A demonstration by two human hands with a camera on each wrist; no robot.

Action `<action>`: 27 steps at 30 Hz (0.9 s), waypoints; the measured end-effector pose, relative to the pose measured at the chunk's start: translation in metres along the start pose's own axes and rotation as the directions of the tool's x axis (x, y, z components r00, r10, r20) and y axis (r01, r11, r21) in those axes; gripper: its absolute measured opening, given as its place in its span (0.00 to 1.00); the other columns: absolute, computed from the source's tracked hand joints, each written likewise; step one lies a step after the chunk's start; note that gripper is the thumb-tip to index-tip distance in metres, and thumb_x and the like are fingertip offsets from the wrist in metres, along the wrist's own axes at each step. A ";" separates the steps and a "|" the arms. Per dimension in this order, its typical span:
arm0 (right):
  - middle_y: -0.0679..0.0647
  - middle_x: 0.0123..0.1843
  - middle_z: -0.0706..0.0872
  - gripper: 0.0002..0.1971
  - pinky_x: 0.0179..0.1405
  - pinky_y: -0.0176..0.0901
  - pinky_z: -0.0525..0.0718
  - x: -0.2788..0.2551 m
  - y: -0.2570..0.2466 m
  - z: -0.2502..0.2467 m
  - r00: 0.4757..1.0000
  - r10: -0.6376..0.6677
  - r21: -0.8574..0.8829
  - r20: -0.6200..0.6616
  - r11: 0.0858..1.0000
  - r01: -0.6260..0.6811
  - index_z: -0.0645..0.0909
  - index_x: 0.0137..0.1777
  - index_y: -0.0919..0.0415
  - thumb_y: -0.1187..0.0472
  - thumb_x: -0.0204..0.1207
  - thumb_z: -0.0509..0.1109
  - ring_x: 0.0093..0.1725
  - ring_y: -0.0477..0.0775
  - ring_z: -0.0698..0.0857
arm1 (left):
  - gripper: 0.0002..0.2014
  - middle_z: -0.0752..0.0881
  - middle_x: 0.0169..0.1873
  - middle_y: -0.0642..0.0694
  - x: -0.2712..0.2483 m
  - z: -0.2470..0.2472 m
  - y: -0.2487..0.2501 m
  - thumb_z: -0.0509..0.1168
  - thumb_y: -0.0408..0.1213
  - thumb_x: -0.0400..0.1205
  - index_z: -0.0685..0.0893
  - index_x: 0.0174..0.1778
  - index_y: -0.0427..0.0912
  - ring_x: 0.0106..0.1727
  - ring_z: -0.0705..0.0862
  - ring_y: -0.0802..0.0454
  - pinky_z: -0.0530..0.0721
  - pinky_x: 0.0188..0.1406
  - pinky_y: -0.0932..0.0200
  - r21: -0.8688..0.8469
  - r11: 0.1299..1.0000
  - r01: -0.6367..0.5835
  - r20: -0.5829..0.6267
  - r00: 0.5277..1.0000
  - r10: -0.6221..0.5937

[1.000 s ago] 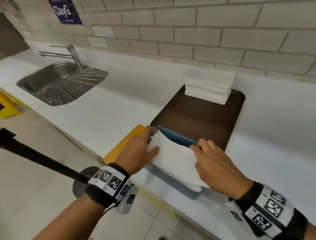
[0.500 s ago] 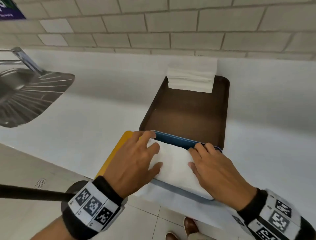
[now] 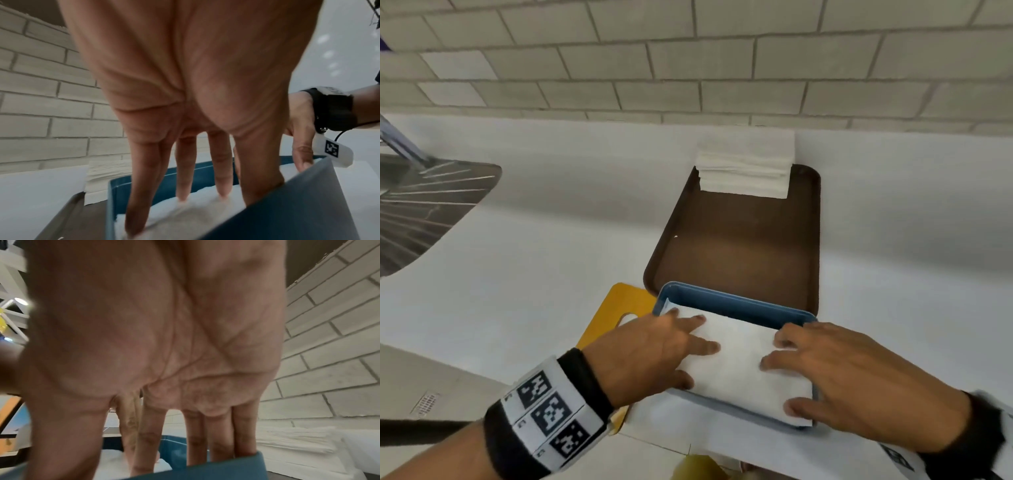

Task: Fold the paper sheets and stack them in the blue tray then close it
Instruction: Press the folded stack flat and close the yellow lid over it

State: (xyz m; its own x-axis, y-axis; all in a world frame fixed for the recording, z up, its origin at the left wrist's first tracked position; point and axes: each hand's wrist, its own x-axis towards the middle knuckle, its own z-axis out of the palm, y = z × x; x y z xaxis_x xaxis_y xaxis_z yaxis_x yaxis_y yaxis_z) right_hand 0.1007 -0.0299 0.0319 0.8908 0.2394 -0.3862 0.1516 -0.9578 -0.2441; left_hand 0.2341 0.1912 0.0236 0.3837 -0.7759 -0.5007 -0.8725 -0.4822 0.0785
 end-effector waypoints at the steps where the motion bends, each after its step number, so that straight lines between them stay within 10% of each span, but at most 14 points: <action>1: 0.37 0.70 0.68 0.32 0.66 0.38 0.75 0.002 -0.001 0.000 1.000 0.018 0.012 0.012 1.000 -0.018 0.60 0.79 0.35 0.34 0.77 0.64 0.66 0.45 0.72 | 0.31 0.58 0.89 0.54 0.002 0.000 -0.002 0.65 0.53 0.87 0.61 0.85 0.69 0.86 0.63 0.46 0.76 0.77 0.42 0.001 1.000 -0.007 0.018 1.000 0.007; 11: 0.42 0.70 0.67 0.30 0.64 0.37 0.76 0.017 -0.026 0.003 0.986 0.167 -0.024 -0.004 0.986 -0.167 0.63 0.75 0.39 0.46 0.76 0.72 0.64 0.46 0.74 | 0.30 0.67 0.85 0.45 0.009 -0.008 -0.011 0.64 0.51 0.87 0.64 0.86 0.62 0.78 0.75 0.40 0.77 0.74 0.47 0.058 0.990 -0.132 0.084 0.988 0.127; 16: 0.39 0.69 0.64 0.30 0.65 0.36 0.72 0.012 -0.027 -0.006 0.989 0.151 -0.023 -0.001 0.988 -0.151 0.63 0.74 0.37 0.41 0.74 0.71 0.64 0.45 0.68 | 0.17 0.84 0.61 0.48 0.001 -0.006 -0.022 0.60 0.51 0.88 0.80 0.72 0.54 0.58 0.85 0.43 0.82 0.48 0.52 0.185 0.960 -0.211 -0.137 0.962 0.238; 21: 0.35 0.66 0.63 0.30 0.65 0.34 0.69 0.016 -0.022 -0.014 0.992 0.114 0.037 0.059 0.992 -0.117 0.64 0.73 0.35 0.36 0.73 0.70 0.63 0.42 0.65 | 0.15 0.88 0.46 0.54 0.004 -0.006 -0.030 0.57 0.53 0.85 0.89 0.55 0.56 0.44 0.89 0.49 0.81 0.33 0.57 0.211 0.931 -0.297 -0.108 0.940 0.324; 23: 0.29 0.62 0.68 0.27 0.60 0.33 0.74 0.012 -0.012 -0.039 0.989 0.135 0.174 0.060 0.974 -0.143 0.70 0.67 0.32 0.30 0.68 0.70 0.60 0.36 0.70 | 0.16 0.89 0.37 0.64 -0.005 -0.031 -0.045 0.56 0.60 0.80 0.90 0.46 0.66 0.32 0.87 0.63 0.82 0.25 0.62 0.109 0.970 -0.218 -0.279 0.930 0.240; 27: 0.37 0.53 0.84 0.14 0.52 0.38 0.83 0.035 0.041 -0.089 0.881 0.347 0.499 -0.323 0.853 -0.153 0.82 0.53 0.35 0.34 0.70 0.71 0.53 0.40 0.84 | 0.09 0.91 0.47 0.67 0.023 -0.106 -0.100 0.65 0.53 0.85 0.87 0.58 0.64 0.48 0.88 0.71 0.85 0.52 0.67 -0.466 0.878 -0.111 -0.440 0.890 -0.121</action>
State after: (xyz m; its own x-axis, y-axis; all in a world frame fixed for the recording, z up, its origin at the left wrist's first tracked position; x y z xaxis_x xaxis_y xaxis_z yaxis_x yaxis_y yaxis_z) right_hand 0.1757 -0.0744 0.0873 0.9753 -0.1727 -0.1376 -0.2208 -0.7741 -0.5932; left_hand 0.3622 0.1791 0.0956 0.5801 -0.8110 -0.0758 -0.6674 -0.5266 0.5265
